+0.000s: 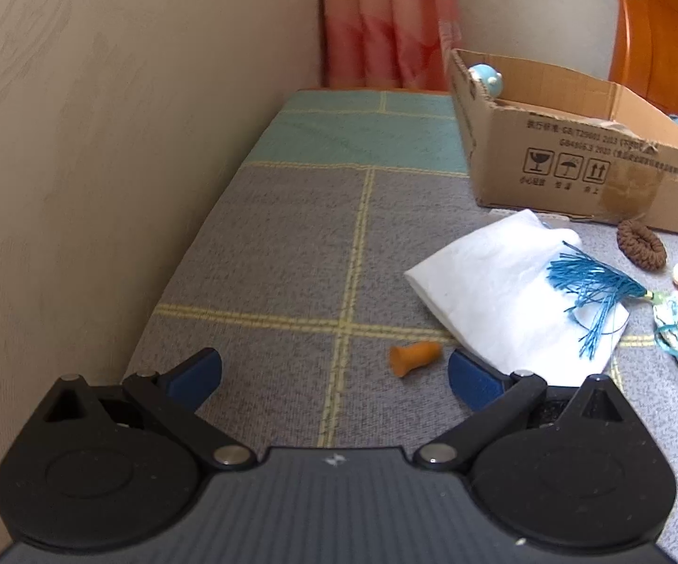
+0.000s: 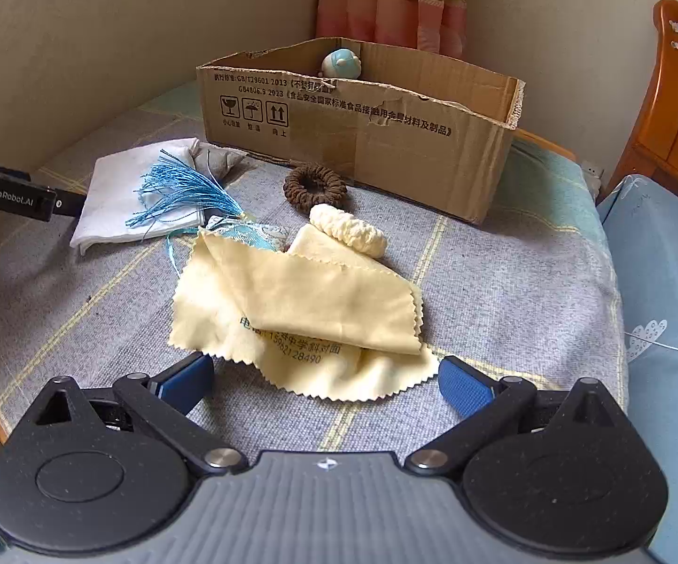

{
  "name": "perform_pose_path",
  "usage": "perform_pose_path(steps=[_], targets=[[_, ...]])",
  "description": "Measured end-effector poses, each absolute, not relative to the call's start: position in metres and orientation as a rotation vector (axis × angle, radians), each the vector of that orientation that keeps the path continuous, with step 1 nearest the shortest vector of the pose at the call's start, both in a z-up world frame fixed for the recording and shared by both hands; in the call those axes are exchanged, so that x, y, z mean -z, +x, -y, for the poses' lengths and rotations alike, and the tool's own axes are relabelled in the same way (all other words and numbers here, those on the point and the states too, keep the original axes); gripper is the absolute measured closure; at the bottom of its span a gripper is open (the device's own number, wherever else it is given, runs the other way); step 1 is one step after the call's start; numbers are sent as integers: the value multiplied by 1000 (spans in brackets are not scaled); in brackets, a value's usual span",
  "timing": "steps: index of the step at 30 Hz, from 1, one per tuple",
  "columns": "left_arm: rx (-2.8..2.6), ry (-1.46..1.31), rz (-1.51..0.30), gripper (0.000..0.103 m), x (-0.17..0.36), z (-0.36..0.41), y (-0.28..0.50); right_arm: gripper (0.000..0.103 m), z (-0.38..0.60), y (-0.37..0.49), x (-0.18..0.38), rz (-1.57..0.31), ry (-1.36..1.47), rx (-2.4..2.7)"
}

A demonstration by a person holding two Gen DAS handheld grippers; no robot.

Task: Organize soft objects
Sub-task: 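Move both tools back toward the remaining items on the bed, then grasp the orange foam plug with the left tool while the right tool grasps the cream scrunchie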

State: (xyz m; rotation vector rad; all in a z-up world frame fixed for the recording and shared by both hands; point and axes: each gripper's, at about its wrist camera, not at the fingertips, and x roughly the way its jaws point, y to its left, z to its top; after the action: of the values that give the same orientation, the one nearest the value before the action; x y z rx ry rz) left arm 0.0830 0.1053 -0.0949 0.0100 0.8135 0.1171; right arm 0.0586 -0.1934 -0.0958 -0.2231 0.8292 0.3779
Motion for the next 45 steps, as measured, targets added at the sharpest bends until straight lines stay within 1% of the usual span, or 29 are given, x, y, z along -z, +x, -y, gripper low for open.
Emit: perform_pose_path(steps=[4,9,20,21,23,25,27,29,30,31,35,37,38,40,45], targets=[[-127,1,-828,1,93,-112,80,0,191,62,97,-828,-221,-398],[-180,-93,-864,1,93,-114,81,0,192,61,98,-813,-218,-408],[-263,-8,-822,1,90,-81,89,0,197,55,100,-765,-209,-421],[-274,8,-818,3,90,-79,89,0,197,55,100,-765,-209,-423],[-280,20,-808,10,89,-74,90,0,197,55,100,-766,-212,-426],[-276,3,-804,25,88,-71,88,0,197,55,100,-767,-213,-429],[-277,-9,-801,32,87,-66,86,0,197,55,100,-766,-214,-431],[-280,-17,-803,42,86,-63,85,0,197,55,100,-766,-214,-431],[-271,-23,-802,51,85,-61,84,0,197,55,100,-766,-214,-432],[-266,-26,-802,57,85,-59,84,0,197,55,100,-767,-215,-431],[-259,-34,-797,64,84,-55,83,0,195,54,99,-772,-218,-432],[-246,-50,-798,71,85,-54,87,0,194,55,99,-774,-218,-431],[-242,-54,-798,72,85,-54,87,0,194,55,99,-775,-218,-430],[-229,-52,-795,78,85,-54,88,0,194,54,98,-778,-219,-429],[-207,-39,-784,81,85,-53,86,0,193,54,98,-781,-221,-427]])
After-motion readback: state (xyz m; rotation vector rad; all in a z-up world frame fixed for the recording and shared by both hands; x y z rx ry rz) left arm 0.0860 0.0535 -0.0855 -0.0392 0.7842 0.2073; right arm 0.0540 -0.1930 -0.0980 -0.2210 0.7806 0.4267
